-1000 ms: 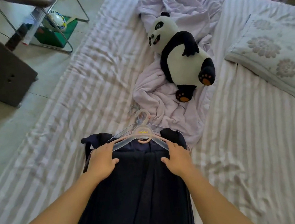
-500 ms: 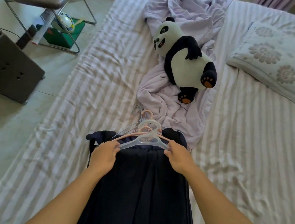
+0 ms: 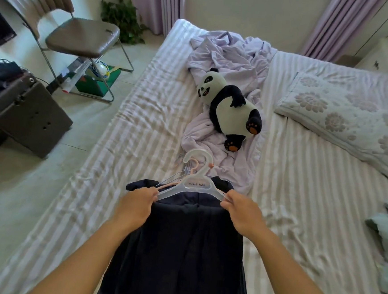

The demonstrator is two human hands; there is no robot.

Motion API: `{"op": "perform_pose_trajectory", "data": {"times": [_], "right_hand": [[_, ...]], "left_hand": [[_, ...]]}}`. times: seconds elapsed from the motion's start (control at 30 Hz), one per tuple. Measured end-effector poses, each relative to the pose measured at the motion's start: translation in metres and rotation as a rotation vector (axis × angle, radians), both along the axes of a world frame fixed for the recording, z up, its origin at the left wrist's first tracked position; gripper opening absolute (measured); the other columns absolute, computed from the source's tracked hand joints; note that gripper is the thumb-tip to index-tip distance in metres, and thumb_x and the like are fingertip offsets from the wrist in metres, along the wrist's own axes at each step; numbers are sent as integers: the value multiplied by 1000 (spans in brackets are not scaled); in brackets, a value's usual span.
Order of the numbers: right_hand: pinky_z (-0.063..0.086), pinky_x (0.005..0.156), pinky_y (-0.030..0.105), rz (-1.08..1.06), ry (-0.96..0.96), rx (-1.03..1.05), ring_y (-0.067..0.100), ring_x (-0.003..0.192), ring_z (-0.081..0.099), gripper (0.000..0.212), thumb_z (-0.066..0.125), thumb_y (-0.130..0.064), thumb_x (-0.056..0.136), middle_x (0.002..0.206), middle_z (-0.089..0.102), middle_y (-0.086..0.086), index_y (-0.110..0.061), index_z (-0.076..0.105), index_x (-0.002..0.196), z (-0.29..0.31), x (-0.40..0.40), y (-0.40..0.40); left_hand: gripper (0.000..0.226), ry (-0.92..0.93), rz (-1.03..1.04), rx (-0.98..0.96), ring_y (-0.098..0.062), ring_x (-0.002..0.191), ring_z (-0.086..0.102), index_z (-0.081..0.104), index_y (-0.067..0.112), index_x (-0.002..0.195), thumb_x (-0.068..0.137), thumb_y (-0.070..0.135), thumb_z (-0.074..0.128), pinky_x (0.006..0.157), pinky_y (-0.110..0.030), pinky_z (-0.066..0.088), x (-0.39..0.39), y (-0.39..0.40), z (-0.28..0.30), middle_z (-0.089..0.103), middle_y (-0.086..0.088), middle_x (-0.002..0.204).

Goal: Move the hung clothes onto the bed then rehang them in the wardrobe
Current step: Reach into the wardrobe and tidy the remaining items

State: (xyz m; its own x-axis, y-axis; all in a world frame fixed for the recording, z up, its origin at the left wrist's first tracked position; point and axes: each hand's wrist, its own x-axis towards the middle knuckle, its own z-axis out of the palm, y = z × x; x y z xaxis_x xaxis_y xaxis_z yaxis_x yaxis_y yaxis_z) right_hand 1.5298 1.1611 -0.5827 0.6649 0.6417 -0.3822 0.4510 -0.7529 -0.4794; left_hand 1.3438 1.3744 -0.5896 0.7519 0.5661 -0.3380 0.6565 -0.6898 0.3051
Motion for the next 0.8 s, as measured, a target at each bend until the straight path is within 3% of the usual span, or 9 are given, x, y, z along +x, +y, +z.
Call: {"op": "perform_pose_trajectory", "data": {"times": [0.13,0.37,0.5,0.7,0.8], "right_hand": [[38,60,28,-39,-82,65,13,66,49,24,52,-26,100,76,53,-5,-21,45,78,45,-28,-15],[42,68,30,20,-114,91,15,73,51,30,51,-26,100,84,53,-3,-27,37,74,115,-83,-49],[45,73,30,106,-160,100,13,75,52,28,48,-27,101,87,51,-7,-29,37,76,140,-108,-70],[45,73,31,196,-195,164,10,75,51,19,48,-27,101,85,53,-7,-18,47,84,173,-133,-93],[44,73,32,257,-205,209,11,75,51,20,49,-27,100,84,53,-7,-19,46,83,189,-146,-109]], "left_hand": [[23,-28,-33,29,-17,75,58,58,23,97,104,30,37,67,-35,48,-22,-13,52,60,4,84],[22,-84,-47,6,-12,68,54,48,33,84,103,27,39,57,-25,37,-85,-45,118,56,8,76],[19,-130,-22,8,-10,72,55,57,31,100,104,29,38,59,-23,38,-119,-70,146,59,8,85],[22,-246,90,14,-7,65,56,52,32,78,97,42,53,65,-29,46,-167,-110,183,59,8,69],[26,-373,187,-23,-8,65,56,51,31,70,94,35,61,65,-31,47,-188,-138,196,58,7,69]]}}
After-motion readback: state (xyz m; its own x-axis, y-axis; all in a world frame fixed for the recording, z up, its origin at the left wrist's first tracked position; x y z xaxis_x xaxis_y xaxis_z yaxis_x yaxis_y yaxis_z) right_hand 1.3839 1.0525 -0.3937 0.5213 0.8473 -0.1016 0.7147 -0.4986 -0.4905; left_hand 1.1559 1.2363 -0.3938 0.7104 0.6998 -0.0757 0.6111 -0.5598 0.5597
